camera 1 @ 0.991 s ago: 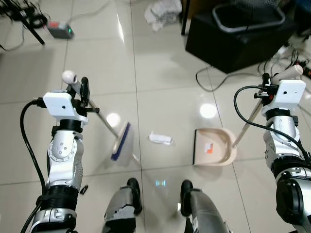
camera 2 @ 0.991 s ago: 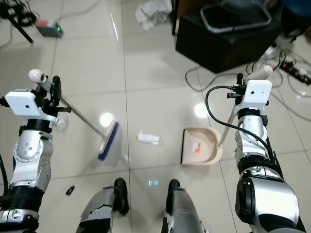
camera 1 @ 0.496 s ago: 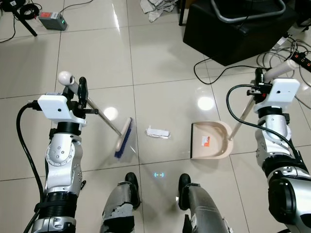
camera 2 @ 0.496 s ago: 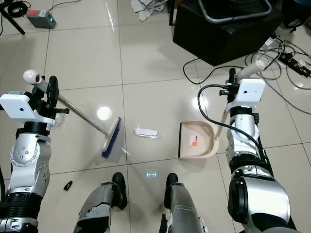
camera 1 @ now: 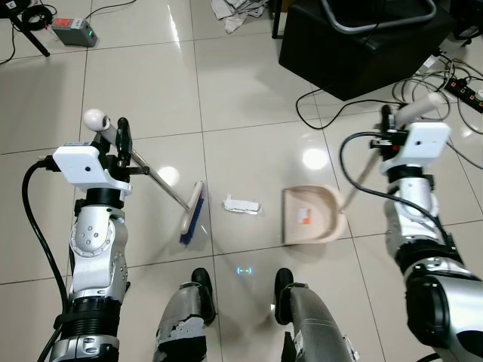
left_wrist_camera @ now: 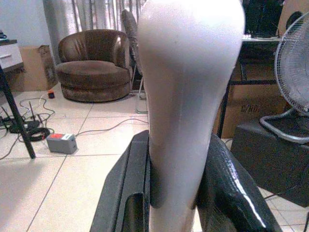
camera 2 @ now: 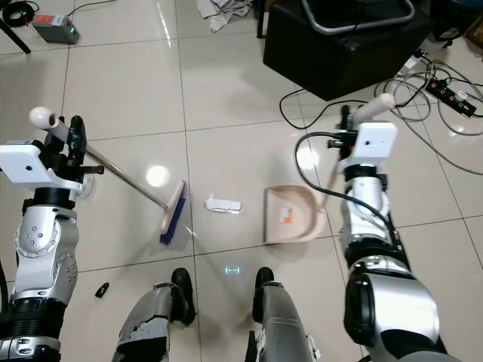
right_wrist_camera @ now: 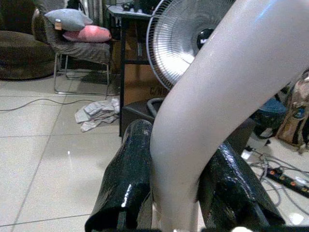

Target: Sweep floor

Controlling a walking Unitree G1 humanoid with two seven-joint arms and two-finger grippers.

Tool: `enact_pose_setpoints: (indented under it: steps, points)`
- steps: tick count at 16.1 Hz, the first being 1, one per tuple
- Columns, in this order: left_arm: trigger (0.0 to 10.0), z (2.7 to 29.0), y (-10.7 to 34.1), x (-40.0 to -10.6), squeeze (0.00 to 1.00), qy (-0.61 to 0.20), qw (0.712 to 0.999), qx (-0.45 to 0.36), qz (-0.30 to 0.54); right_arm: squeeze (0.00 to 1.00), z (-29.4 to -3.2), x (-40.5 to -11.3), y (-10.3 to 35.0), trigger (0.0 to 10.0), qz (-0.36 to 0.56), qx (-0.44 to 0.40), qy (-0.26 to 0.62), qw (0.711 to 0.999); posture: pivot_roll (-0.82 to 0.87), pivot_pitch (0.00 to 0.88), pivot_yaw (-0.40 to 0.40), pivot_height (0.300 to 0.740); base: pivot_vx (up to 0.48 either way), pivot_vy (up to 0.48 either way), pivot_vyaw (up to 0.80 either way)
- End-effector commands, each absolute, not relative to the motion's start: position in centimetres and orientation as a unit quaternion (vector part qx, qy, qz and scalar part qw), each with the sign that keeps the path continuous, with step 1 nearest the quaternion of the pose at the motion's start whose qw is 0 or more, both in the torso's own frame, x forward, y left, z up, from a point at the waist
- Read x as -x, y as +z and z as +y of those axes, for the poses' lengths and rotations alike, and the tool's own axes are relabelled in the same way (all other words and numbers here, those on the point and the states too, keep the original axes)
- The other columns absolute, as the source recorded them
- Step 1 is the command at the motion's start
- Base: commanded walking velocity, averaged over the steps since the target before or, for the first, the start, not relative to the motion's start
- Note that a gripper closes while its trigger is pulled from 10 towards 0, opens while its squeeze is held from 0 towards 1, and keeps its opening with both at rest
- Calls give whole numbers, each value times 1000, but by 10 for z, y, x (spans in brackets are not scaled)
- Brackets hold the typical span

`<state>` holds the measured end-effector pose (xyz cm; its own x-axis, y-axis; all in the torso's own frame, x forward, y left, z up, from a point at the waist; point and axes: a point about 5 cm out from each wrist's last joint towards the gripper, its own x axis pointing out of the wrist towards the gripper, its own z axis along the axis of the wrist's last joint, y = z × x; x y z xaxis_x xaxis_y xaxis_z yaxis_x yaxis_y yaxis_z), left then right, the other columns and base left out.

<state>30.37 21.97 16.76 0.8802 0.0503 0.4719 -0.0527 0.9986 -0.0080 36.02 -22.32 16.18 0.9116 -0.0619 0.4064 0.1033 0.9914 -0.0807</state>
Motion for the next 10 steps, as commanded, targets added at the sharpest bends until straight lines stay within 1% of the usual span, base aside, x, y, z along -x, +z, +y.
enact_pose_setpoints:
  steps: [1, 4, 5, 10]
  points:
    - [10000, 224, 163, -300, 0, 37, 970, -1, -239, 0, -220, -359, 151, 10000, -187, 29, -42, 981, 115, 385, 5, 740, 0, 0, 0]
    - [10000, 224, 164, -301, 0, 39, 970, -3, -242, 0, -216, -359, 150, 10000, -187, 25, -36, 981, 110, 365, -7, 740, 0, 0, 0]
    - [10000, 224, 164, -301, 0, 41, 969, -4, -243, 0, -214, -358, 147, 10000, -182, 26, -32, 982, 108, 350, -24, 740, 0, 0, 0]
    - [10000, 229, 162, -296, 0, 65, 966, -5, -249, 0, -208, -360, 146, 10000, -171, 26, -17, 985, 111, 348, -68, 740, 0, 0, 0]
